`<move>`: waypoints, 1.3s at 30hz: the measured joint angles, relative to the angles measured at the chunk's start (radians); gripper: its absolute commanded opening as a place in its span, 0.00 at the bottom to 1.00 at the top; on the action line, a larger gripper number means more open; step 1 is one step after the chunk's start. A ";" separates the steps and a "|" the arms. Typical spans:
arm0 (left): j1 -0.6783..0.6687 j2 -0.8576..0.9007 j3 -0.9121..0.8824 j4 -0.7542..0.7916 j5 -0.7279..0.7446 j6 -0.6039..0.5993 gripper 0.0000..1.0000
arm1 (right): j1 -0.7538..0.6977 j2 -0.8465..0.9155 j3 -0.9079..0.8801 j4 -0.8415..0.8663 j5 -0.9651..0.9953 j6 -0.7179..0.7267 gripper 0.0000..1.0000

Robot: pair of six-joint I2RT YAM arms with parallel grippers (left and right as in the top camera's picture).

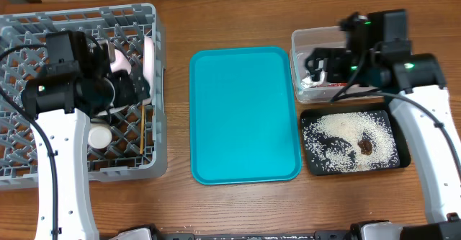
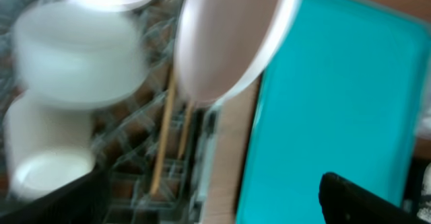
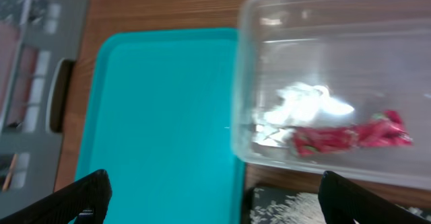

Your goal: Sort waste into correct bins and load items into the dishwasher

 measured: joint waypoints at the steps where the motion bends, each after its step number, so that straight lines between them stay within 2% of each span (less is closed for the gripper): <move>1: 0.000 0.000 0.000 -0.036 -0.026 -0.011 1.00 | 0.014 0.000 0.000 -0.008 0.003 -0.002 1.00; 6: -0.005 0.000 -0.005 -0.150 -0.098 -0.027 1.00 | 0.025 0.000 0.000 -0.099 0.055 0.009 1.00; 12: -0.056 -0.145 -0.174 -0.019 -0.095 0.012 1.00 | 0.024 -0.040 -0.037 -0.093 0.099 0.024 1.00; 17: -0.063 -0.477 -0.372 0.146 -0.038 0.069 1.00 | 0.024 -0.278 -0.209 0.018 0.126 0.031 1.00; 22: -0.063 -0.784 -0.476 0.182 -0.012 0.080 1.00 | 0.024 -0.574 -0.348 0.024 0.238 0.086 1.00; 25: -0.063 -0.884 -0.485 0.196 -0.006 0.084 1.00 | 0.024 -0.681 -0.372 -0.013 0.283 0.105 1.00; 30: -0.063 -0.937 -0.488 0.151 -0.002 0.098 1.00 | 0.024 -0.744 -0.374 -0.042 0.313 0.122 1.00; 39: -0.063 -0.938 -0.496 0.030 -0.001 0.098 1.00 | 0.024 -0.734 -0.375 -0.051 0.322 0.124 1.00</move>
